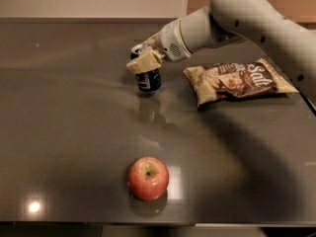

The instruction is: Knock pepsi can over

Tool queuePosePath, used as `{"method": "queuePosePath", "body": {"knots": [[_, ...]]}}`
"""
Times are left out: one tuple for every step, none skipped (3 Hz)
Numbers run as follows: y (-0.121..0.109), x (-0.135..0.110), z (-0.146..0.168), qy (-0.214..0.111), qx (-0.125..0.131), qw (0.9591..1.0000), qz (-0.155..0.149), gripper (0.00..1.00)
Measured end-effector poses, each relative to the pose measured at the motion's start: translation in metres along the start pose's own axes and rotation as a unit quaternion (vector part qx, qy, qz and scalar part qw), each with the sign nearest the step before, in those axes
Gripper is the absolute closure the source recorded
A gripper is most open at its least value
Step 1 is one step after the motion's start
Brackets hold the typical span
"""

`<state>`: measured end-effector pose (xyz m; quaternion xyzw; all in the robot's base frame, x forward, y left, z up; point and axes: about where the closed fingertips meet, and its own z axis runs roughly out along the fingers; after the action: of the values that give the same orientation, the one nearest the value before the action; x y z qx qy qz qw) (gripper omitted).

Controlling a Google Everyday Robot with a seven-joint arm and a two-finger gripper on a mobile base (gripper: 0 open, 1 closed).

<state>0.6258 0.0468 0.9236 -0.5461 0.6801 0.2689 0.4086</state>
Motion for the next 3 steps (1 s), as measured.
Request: {"method": "queuePosePath", "body": {"knots": [[0.019,-0.008,-0.02,0.063,-0.02,0.9973,-0.033,1.0],[0.04,0.001,-0.035,0.151,-0.038,0.9852,-0.071,1.0],[0.056,0.016,-0.04,0.223,-0.058,0.9677,-0.103,1.0]]}}
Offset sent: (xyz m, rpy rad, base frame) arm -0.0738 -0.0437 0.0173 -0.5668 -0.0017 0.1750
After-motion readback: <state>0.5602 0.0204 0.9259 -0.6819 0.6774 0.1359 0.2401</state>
